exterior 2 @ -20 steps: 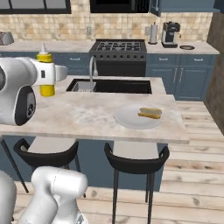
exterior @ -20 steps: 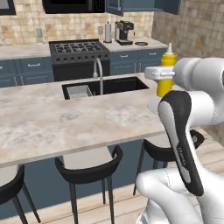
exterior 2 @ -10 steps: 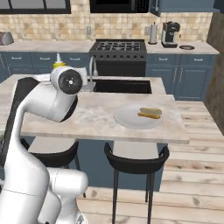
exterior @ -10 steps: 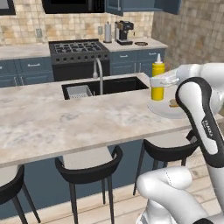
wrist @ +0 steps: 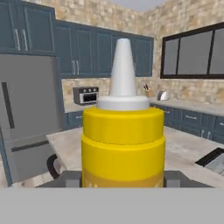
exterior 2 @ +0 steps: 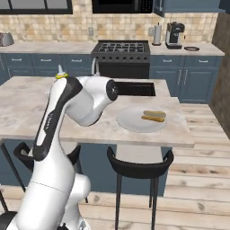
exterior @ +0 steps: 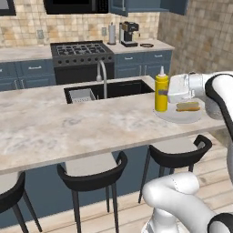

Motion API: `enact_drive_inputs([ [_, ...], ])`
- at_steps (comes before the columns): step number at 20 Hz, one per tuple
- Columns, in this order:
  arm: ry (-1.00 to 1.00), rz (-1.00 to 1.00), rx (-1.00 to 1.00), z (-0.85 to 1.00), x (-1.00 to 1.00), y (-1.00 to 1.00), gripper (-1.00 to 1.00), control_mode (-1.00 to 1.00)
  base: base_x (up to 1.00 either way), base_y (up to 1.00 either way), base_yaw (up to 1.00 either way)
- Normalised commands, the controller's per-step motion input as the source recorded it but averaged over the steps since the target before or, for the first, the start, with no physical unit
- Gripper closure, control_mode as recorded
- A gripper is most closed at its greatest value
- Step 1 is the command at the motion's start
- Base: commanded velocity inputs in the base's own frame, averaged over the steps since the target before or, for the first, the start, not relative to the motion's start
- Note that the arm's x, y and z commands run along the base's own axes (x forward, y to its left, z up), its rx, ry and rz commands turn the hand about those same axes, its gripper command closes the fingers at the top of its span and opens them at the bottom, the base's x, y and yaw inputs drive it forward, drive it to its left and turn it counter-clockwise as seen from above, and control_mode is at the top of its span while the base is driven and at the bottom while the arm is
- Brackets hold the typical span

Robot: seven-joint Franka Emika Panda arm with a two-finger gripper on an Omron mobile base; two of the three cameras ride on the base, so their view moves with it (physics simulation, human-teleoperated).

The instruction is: Move the hot dog bun to the plate on the dining table and place the condiment next to that plate. Then navigate to the fridge and take the sausage and place it on the plate as well.

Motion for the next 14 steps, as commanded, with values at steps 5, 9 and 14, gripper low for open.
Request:
enact_drive_inputs([
  [5, -0.01, 0.34, -0.01, -0.25, 0.0, -0.05, 1.0, -1.0, 0.0, 0.0, 0.0],
  [9, 0.0, 0.28, 0.0, -0.33, 0.0, 0.0, 1.0, -1.0, 0.0, 0.0, 0.0],
  [14, 0.0, 0.14, 0.0, -0.29, 0.01, 0.0, 1.0, -1.0, 0.0, 0.0, 0.0],
])
